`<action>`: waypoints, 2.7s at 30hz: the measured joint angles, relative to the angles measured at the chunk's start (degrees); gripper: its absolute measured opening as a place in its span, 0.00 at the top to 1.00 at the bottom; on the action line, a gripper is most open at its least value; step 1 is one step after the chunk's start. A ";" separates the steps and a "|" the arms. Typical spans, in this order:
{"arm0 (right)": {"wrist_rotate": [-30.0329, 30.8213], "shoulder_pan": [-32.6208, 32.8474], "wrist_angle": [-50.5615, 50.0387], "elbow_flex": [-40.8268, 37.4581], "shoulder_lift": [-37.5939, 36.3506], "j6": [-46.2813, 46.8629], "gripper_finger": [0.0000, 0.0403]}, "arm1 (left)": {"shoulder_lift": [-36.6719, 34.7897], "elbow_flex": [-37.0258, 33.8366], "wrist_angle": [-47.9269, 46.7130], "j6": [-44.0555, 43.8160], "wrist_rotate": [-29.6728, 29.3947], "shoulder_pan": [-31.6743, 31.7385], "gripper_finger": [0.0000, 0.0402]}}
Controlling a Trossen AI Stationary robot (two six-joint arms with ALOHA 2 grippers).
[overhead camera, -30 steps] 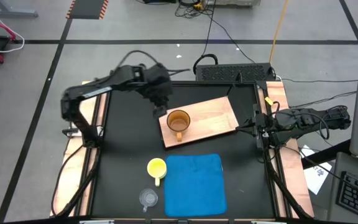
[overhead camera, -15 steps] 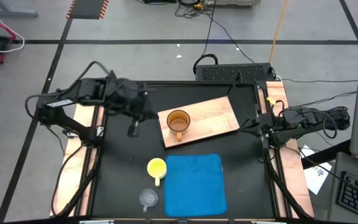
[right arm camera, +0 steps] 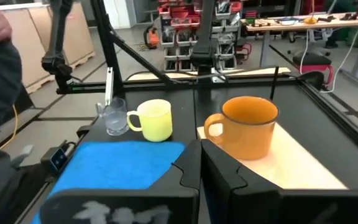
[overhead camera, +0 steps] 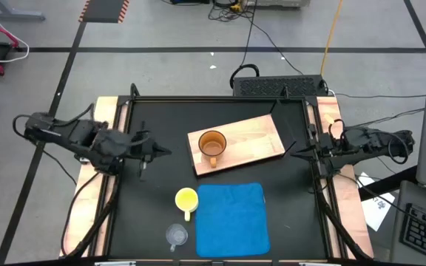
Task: Stack small to large cups/mugs on shelf
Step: Put the yellow mug on the shelf
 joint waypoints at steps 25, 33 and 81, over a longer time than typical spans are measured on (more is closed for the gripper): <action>-3.13 0.01 13.54 -13.98 -3.62 -0.84 1.00 | -19.25 -51.82 57.84 6.53 -9.74 -15.60 1.00; -3.09 0.00 16.95 -18.26 -3.90 -0.76 1.00 | -19.77 -61.36 75.18 9.14 -7.75 -15.60 0.99; -3.12 0.00 28.40 -26.03 -3.87 -6.51 1.00 | -19.55 -68.82 80.67 6.91 -6.77 -15.60 0.99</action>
